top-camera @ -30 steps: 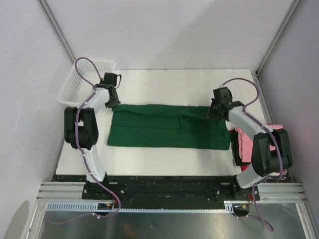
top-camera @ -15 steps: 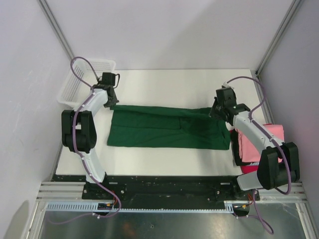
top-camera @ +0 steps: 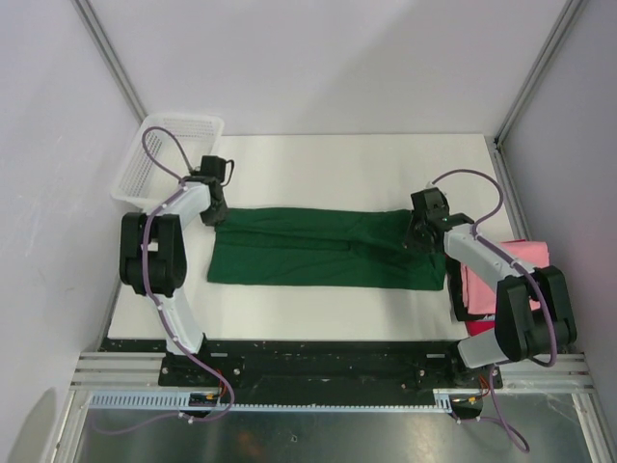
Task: Fold and stack the t-shirts
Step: Fold the other side of the tshirt into a rectangle
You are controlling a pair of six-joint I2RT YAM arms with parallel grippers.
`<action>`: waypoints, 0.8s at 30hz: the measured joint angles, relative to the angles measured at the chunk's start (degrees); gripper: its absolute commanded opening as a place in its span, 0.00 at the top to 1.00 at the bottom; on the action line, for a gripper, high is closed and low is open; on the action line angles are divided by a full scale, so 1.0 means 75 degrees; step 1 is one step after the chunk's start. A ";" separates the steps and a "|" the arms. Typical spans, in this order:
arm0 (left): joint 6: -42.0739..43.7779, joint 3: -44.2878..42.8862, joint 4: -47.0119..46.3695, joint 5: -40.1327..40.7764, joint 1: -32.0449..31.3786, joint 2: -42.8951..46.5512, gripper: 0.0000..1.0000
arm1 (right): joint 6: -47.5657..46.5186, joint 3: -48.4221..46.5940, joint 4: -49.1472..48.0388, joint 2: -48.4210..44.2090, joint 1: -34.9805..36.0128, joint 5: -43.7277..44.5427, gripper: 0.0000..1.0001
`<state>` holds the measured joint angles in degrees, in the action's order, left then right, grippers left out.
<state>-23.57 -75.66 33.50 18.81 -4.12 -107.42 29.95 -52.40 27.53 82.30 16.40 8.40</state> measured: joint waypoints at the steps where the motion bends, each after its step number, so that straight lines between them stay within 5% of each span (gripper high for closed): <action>1: -0.0003 0.0032 -0.0012 -0.0006 0.0003 0.0015 0.60 | 0.0003 0.0009 -0.0003 0.0029 0.0000 0.0000 0.98; 3: -0.0012 0.0131 -0.0038 -0.0006 0.0012 0.0119 0.50 | 0.0003 0.0012 -0.0015 0.0055 -0.0003 0.0020 0.95; 7: -0.0050 0.0382 -0.0079 -0.0035 0.0026 0.0595 0.47 | 0.0006 0.0012 -0.0026 0.0055 -0.0076 0.0020 0.86; 14: -0.0055 0.0603 -0.0370 -0.0504 -0.0029 0.1378 0.59 | -0.0015 0.0012 0.0003 -0.0064 -0.0481 -0.0070 0.63; 24: -0.0256 0.0764 -0.0682 -0.1241 -0.0233 0.0752 0.80 | -0.0061 -0.0192 -0.0047 -0.0096 -0.0405 -0.0370 0.61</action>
<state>-25.50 -69.93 28.38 9.50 -5.87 -101.78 29.50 -53.84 27.18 81.58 13.37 5.63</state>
